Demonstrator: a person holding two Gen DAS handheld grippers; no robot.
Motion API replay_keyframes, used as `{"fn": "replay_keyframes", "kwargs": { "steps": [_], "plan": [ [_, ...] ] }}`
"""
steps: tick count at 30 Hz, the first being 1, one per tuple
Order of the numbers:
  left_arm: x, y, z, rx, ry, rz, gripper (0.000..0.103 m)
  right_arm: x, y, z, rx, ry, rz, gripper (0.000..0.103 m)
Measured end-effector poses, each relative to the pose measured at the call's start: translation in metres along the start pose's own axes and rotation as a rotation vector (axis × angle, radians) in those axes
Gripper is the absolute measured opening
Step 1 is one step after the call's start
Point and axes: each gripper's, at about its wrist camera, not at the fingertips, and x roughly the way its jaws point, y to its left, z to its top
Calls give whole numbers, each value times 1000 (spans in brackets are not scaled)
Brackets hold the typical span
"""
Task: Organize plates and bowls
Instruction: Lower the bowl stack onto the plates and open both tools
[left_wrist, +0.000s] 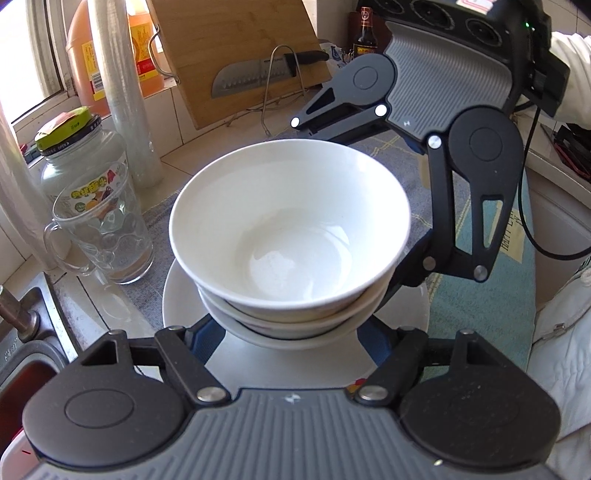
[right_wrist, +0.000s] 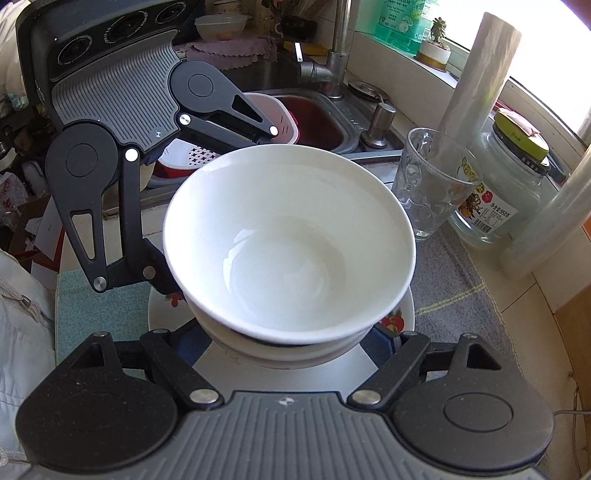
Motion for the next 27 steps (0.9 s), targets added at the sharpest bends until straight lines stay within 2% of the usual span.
{"fn": "replay_keyframes", "kwargs": {
  "steps": [18,21,22,27],
  "plan": [
    [-2,-7,-5,52,-17,18,78,4,-3,-3,64,6,8,90],
    [-7,-7,-6,45,-45,26,84,-1,-1,-3,76,-24,-5,101],
    [-9,-7,-7,47,-55,38,89,-3,0,-2,76,-27,-9,103],
    [-15,-11,-12,22,-72,65,96,-9,8,-3,91,-20,-73,103]
  ]
}}
